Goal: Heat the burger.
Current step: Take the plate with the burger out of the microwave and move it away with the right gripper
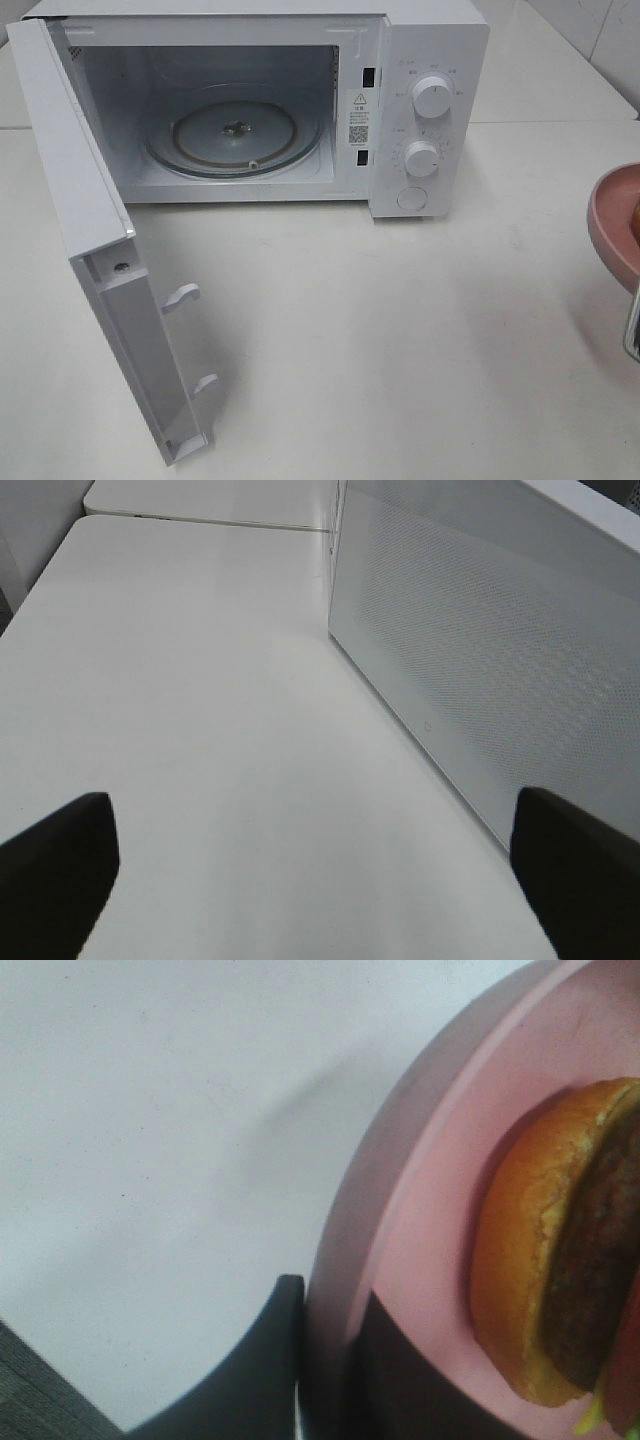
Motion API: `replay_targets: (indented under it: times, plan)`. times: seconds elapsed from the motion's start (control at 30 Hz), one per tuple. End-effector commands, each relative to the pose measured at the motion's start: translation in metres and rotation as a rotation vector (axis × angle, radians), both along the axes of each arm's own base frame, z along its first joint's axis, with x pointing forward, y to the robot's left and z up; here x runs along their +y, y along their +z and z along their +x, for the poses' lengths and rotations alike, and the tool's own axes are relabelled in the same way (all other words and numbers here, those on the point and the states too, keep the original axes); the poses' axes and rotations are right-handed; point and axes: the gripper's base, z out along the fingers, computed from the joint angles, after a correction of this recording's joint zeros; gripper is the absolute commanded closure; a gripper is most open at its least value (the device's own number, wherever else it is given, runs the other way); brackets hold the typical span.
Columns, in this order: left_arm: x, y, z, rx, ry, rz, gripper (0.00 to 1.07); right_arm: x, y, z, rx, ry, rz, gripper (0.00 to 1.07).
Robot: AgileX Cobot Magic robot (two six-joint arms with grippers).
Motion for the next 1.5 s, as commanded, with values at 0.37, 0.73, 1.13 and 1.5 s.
replay_targets:
  times: [0.37, 0.73, 1.13, 1.5]
  plan:
    - [0.0, -0.001, -0.002, -0.018, 0.003, -0.002, 0.07, 0.007, 0.001, 0.029, -0.127, -0.296, -0.023, 1.07]
    - [0.0, -0.001, -0.002, -0.018, 0.003, -0.002, 0.07, 0.023, -0.015, 0.053, -0.127, -0.506, -0.033, 1.07]
    - [0.0, -0.001, -0.002, -0.018, 0.003, -0.002, 0.07, 0.032, -0.055, 0.069, -0.067, -0.611, -0.059, 1.06]
    - [0.0, -0.001, -0.002, -0.018, 0.003, -0.002, 0.07, 0.019, -0.088, 0.084, -0.02, -0.719, -0.062, 1.04]
